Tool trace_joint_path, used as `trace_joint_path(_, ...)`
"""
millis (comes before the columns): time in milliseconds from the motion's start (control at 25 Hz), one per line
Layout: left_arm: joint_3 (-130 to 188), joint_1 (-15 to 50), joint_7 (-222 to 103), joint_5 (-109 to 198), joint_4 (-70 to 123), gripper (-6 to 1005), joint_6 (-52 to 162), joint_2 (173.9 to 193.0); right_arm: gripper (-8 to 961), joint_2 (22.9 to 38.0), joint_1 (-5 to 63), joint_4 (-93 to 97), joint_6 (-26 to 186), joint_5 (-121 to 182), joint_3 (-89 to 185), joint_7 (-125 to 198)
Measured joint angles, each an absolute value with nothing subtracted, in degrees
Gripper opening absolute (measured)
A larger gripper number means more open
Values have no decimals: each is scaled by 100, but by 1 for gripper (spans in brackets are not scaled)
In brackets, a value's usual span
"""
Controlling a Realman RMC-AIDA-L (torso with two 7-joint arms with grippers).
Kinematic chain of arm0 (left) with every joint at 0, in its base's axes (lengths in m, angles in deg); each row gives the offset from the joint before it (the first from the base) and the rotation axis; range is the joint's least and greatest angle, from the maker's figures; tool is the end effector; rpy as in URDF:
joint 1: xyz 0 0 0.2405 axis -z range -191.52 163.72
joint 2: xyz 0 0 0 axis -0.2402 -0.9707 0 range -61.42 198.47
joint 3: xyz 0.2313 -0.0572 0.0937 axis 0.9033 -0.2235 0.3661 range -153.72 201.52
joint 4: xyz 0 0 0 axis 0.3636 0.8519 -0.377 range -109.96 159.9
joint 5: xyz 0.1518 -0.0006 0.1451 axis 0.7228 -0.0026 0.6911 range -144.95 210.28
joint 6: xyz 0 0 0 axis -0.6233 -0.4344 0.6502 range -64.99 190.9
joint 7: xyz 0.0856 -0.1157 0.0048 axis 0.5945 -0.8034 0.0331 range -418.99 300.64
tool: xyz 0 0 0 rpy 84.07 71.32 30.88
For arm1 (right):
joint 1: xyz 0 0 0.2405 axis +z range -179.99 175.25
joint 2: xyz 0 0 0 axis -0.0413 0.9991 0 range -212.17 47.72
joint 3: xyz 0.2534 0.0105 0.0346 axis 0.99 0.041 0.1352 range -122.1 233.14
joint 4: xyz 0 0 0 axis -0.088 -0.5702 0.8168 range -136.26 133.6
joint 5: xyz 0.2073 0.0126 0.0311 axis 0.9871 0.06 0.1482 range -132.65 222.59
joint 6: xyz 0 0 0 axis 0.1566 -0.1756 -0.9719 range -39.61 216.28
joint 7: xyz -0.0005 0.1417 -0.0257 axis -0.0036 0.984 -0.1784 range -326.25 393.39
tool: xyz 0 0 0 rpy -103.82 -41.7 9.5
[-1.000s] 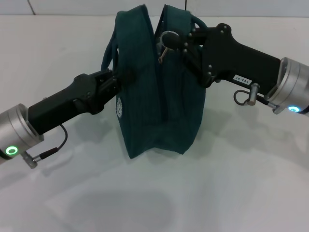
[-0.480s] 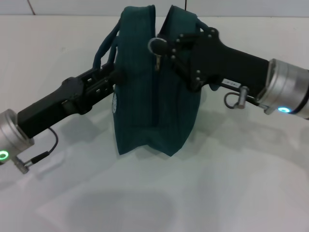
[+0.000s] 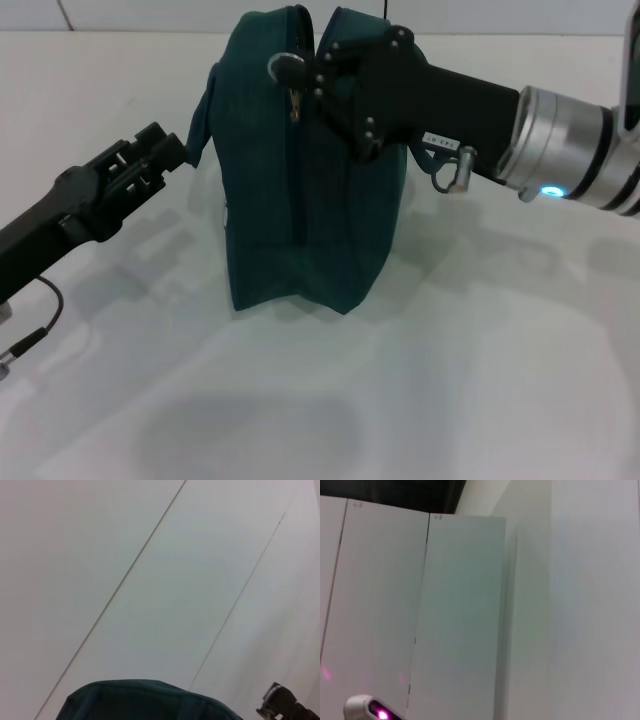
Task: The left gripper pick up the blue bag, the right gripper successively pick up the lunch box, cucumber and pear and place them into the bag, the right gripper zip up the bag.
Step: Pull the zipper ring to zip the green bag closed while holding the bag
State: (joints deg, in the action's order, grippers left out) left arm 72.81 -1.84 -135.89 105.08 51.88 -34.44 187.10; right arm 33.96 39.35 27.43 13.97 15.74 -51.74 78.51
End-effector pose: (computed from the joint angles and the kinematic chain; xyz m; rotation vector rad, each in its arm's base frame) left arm -0.3018 0.2525 0.0279 -2.1282 -0.8990 -1.4208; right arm 0.1050 0.3556 -0.0612 -2.5639 -0.0793 1.3095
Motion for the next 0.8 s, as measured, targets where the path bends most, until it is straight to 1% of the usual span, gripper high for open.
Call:
trace_joint_path(440,7331,-240,-13624,10808,5177,553,-3455,18771,7,3396,4026,2760,1506,1593,-5279,7845)
trace_joint_path(800,7553,-39,-13644,11018,5147,571,-3385,18788,7,3396,4130,2760,1516,1597,-5359,7818)
